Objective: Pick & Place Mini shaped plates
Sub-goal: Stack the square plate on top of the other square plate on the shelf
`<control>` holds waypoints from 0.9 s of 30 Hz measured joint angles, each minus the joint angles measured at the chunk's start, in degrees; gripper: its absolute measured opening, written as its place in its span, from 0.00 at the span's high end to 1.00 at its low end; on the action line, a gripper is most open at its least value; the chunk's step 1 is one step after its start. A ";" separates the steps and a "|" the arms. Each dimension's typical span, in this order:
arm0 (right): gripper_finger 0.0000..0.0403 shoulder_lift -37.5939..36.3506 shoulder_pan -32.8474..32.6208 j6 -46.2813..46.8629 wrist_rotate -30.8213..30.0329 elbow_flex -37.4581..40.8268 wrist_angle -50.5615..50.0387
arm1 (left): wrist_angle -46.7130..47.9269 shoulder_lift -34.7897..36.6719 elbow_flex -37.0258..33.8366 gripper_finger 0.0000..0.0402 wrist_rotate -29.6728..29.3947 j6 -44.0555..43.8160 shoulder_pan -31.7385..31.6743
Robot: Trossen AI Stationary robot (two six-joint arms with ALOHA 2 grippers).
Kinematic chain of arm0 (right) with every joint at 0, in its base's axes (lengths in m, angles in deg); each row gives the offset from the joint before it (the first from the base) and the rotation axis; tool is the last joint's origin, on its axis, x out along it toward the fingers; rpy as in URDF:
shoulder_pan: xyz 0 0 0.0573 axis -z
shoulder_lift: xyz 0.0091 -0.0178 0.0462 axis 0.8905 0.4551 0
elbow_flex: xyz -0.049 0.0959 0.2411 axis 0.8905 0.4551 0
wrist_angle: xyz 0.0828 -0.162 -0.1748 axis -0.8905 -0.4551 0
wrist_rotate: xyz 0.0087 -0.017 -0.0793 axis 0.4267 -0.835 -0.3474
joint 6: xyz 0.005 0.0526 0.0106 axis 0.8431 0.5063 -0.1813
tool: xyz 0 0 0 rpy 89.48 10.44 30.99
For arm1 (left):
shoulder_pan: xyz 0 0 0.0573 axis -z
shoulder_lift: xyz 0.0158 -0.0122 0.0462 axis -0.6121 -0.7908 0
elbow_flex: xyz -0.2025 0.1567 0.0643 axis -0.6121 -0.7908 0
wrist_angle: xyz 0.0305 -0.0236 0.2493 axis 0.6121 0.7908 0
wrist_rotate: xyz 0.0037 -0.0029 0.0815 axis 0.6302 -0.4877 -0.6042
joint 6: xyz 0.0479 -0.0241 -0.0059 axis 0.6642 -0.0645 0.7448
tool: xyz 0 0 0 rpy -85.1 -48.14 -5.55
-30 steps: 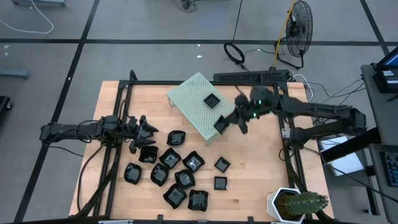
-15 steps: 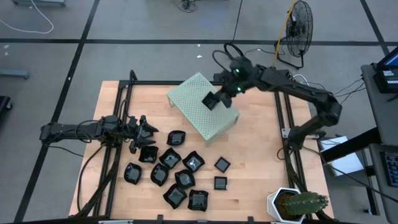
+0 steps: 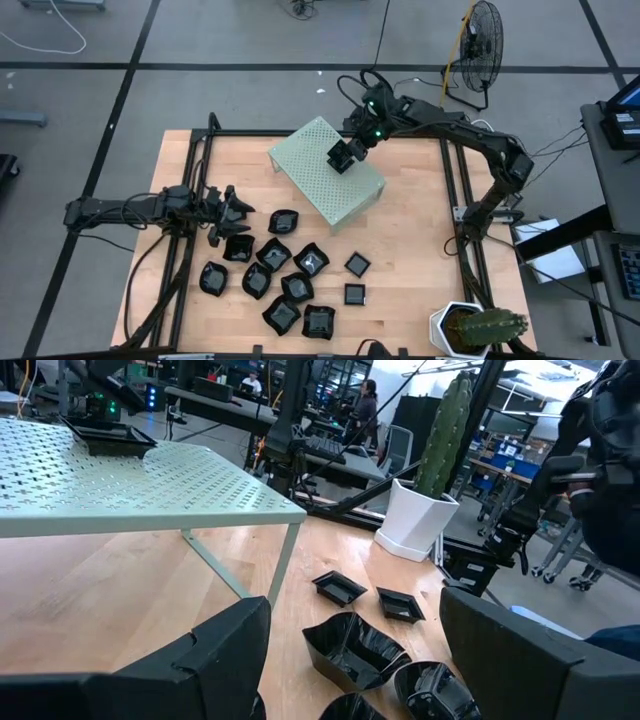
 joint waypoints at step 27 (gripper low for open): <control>0.86 0.25 -1.10 -0.57 -3.04 3.48 2.41 | 0.00 0.00 -0.01 0.26 0.00 0.01 -0.01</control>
